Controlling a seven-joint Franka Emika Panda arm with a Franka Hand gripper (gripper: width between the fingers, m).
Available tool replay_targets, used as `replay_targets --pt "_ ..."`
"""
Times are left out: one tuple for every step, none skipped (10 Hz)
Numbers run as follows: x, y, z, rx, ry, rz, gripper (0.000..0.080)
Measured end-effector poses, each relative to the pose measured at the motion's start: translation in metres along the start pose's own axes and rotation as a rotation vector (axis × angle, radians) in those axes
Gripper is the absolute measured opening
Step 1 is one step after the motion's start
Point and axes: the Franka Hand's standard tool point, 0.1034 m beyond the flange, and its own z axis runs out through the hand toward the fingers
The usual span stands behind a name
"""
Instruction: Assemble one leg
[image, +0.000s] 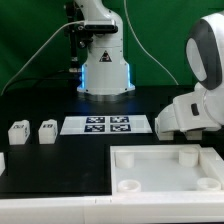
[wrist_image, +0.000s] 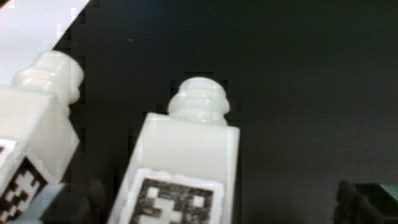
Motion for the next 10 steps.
replay_targets --pt "0.0000 0.0000 0.0000 0.000 0.000 0.000 0.0649" --pt "0.0000 0.0000 0.0000 0.000 0.000 0.000 0.0553" --pt "0.0000 0.0000 0.0000 0.000 0.000 0.000 0.0419" --pt "0.0000 0.0000 0.0001 0.000 0.000 0.000 0.0419" --pt "-0.0001 -0.0001 0.0001 0.000 0.000 0.000 0.0285" --pt "-0.0001 -0.0001 0.0001 0.000 0.000 0.000 0.0285" --pt "-0.0001 -0.0001 0.0001 0.000 0.000 0.000 0.0285" --pt "-0.0001 -0.0001 0.0001 0.000 0.000 0.000 0.0285" --pt "-0.0001 -0.0001 0.0001 0.000 0.000 0.000 0.0285" --pt "-0.0001 -0.0001 0.0001 0.000 0.000 0.000 0.0285"
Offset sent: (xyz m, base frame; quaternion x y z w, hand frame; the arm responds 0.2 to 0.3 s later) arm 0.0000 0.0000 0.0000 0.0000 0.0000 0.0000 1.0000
